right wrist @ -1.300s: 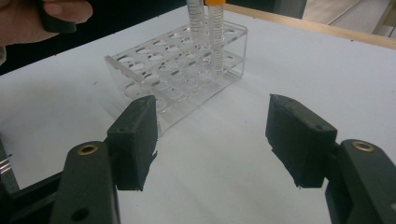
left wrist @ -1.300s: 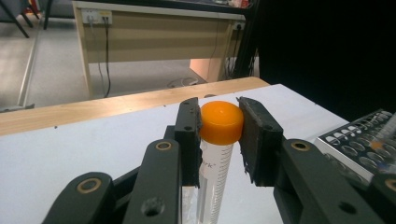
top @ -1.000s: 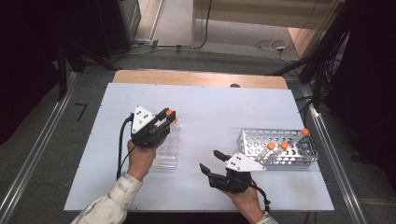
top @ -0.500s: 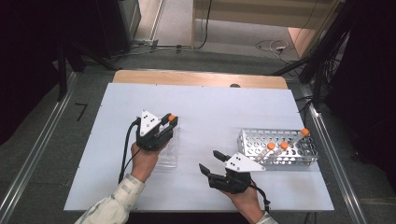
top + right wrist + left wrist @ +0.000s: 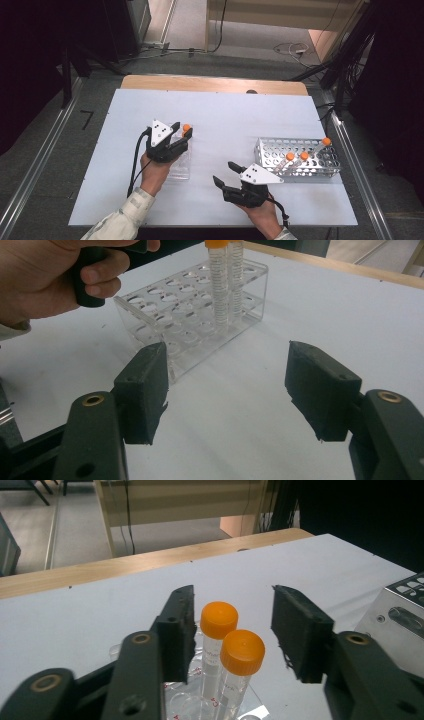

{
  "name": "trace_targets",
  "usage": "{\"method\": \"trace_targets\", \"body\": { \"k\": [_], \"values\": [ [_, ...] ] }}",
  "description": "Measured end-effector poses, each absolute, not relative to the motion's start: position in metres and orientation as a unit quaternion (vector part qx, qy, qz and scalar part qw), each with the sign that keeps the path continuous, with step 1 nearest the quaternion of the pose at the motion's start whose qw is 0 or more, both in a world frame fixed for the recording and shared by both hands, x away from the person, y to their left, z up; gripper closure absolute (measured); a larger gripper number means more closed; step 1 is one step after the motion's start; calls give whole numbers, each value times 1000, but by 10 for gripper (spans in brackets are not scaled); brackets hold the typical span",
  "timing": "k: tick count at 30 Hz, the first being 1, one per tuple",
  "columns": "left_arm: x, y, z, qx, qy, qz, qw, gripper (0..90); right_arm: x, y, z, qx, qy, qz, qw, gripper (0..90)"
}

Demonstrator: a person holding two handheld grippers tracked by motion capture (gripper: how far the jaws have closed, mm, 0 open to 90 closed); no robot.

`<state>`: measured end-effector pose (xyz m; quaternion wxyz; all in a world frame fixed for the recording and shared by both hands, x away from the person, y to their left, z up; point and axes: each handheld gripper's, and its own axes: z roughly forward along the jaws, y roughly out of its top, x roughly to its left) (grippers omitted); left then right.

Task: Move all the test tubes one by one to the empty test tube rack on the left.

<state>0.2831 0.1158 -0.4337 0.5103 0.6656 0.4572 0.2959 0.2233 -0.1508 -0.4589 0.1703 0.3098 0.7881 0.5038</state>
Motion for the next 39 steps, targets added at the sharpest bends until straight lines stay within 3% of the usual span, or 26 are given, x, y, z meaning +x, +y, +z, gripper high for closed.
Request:
{"method": "trace_targets", "body": {
  "k": [7,11,21,39],
  "values": [
    [269,114,-431,663,459,294,513,279,223,-155,-457,313,784,506,174,325],
    [256,114,-432,660,455,288,524,222,223,-160,-456,319,782,506,178,326],
    [236,119,-437,661,445,275,538,205,222,-190,-447,341,762,511,205,328],
    [230,113,-444,680,430,260,534,205,223,-260,-434,404,696,515,297,337]
  ]
}}
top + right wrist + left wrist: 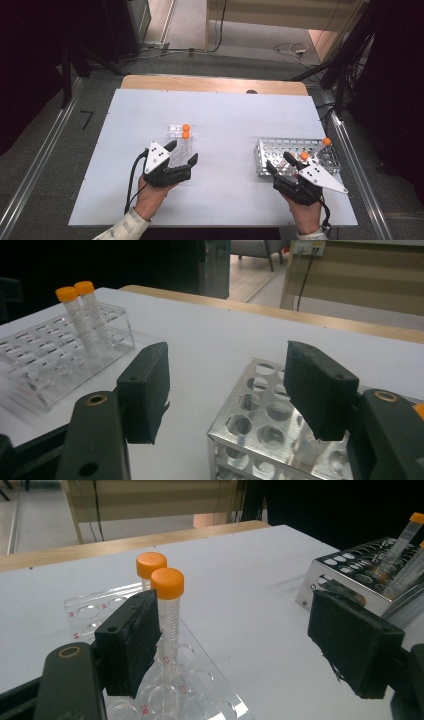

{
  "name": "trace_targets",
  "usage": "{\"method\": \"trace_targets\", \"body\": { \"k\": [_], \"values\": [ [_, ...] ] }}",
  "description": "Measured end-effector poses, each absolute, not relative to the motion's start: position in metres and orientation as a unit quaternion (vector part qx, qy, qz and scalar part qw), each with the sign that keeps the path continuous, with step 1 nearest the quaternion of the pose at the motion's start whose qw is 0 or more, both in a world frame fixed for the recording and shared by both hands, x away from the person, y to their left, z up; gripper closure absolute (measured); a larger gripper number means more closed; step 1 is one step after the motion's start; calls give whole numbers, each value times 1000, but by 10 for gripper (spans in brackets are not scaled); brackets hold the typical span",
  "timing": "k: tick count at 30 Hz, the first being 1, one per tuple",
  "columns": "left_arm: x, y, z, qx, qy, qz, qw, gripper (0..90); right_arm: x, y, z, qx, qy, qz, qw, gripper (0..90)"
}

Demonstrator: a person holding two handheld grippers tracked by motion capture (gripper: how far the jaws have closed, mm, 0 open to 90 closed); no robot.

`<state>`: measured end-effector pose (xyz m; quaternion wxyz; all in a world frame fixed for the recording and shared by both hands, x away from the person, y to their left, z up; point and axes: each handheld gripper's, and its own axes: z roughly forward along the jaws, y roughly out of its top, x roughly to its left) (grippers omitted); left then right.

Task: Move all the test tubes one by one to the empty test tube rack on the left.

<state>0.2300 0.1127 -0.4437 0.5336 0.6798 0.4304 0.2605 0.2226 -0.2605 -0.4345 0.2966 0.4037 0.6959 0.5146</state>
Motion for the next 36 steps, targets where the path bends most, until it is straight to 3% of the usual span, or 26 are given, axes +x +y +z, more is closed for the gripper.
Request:
{"method": "trace_targets", "body": {
  "k": [17,36],
  "values": [
    [230,111,-446,682,431,258,531,205,220,-285,-444,433,678,499,323,344],
    [229,110,-446,684,429,257,530,206,236,-286,-470,454,678,482,318,457]
  ]
}}
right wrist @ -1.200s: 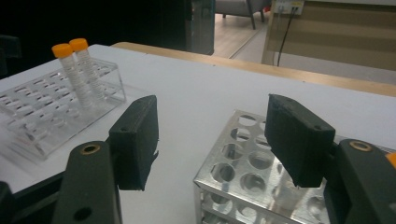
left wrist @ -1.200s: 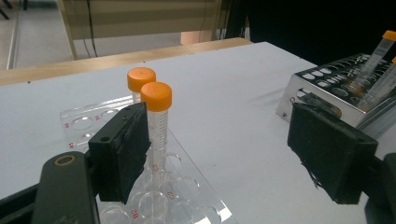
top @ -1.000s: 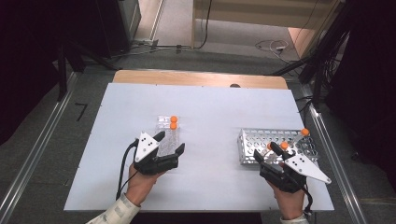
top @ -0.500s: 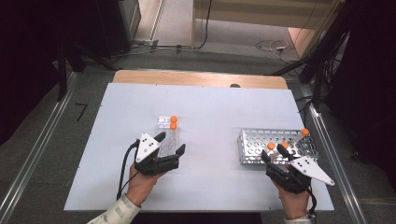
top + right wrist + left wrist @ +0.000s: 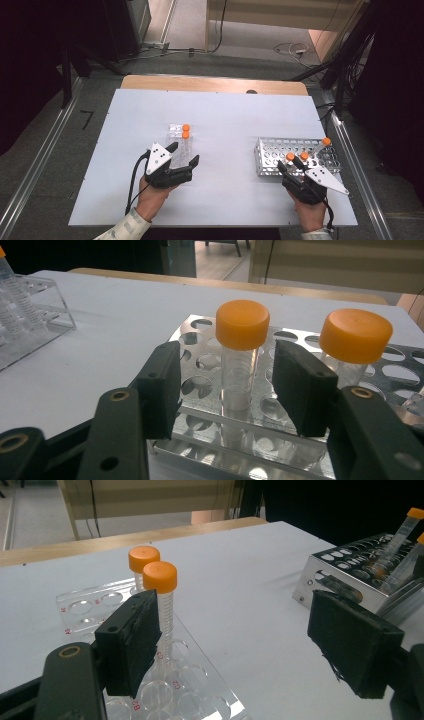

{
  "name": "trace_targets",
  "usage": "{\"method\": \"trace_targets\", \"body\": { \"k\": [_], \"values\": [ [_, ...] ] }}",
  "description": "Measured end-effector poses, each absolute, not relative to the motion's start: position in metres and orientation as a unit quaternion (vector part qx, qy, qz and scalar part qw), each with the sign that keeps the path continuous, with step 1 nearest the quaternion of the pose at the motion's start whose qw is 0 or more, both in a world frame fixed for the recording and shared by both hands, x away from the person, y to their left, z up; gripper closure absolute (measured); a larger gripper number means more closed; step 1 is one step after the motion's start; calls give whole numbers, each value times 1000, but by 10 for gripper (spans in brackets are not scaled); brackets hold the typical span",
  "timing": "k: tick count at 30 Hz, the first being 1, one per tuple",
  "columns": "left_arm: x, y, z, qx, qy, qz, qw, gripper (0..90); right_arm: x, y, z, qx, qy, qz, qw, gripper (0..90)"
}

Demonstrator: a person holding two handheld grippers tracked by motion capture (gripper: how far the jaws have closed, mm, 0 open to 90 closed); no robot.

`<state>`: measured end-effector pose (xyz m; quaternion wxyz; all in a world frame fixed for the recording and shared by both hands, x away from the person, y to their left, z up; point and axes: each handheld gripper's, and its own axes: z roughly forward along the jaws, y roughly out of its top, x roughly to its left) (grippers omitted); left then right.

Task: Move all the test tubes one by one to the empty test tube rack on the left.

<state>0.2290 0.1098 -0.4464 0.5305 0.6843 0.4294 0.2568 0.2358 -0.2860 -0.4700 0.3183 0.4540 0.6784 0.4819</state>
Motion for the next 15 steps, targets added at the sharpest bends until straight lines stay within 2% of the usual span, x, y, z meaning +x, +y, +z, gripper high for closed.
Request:
{"method": "trace_targets", "body": {
  "k": [15],
  "values": [
    [229,109,-447,685,429,256,530,206,244,-286,-478,459,683,472,317,633]
  ]
}}
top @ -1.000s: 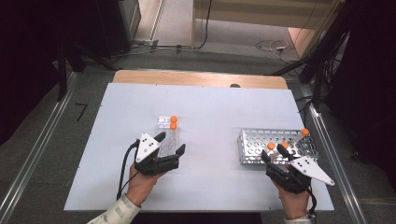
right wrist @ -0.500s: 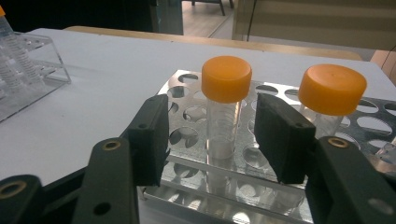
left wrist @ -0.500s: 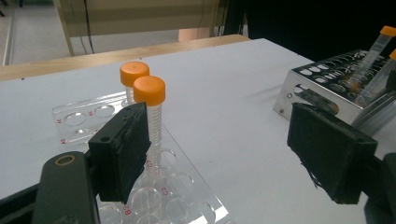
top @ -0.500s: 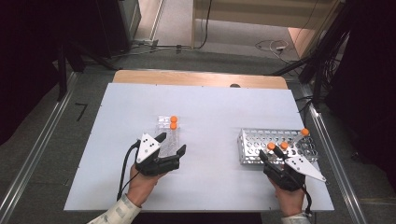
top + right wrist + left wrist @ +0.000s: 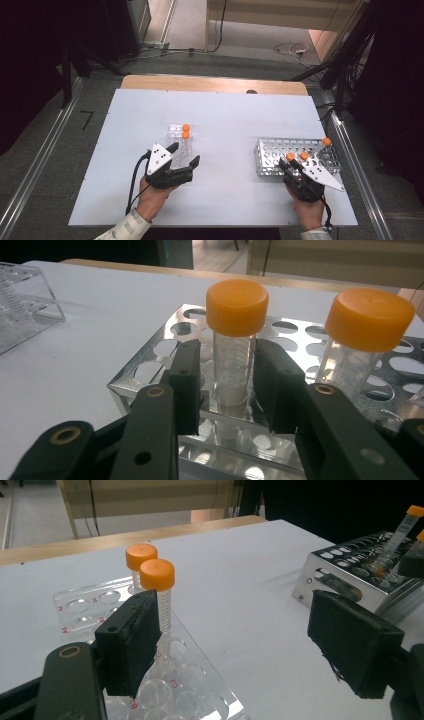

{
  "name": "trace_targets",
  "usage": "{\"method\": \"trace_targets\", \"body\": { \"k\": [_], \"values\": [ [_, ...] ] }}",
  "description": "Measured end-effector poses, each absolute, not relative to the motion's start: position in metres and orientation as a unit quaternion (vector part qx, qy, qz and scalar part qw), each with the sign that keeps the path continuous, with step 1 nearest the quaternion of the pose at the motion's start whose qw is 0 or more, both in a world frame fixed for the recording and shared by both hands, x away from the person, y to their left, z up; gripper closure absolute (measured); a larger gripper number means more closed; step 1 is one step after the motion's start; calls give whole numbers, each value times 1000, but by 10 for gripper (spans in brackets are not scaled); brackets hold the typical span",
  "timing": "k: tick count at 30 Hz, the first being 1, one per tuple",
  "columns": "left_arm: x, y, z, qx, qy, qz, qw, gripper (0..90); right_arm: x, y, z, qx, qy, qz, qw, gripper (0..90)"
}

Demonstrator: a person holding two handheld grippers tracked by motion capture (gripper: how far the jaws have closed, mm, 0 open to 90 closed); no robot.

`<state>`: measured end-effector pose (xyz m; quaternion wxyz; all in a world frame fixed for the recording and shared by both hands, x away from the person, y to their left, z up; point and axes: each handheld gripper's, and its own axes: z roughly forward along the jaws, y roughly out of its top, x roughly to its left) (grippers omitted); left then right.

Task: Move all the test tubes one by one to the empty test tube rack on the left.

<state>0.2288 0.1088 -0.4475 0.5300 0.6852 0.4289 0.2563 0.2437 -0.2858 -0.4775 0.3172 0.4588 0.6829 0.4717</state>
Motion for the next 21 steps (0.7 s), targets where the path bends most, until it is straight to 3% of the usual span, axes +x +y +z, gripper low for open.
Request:
{"method": "trace_targets", "body": {
  "k": [7,21],
  "values": [
    [229,109,-448,685,429,256,530,206,246,-285,-479,463,684,466,316,712],
    [229,109,-448,687,428,255,529,202,237,-286,-456,452,667,487,338,720]
  ]
}}
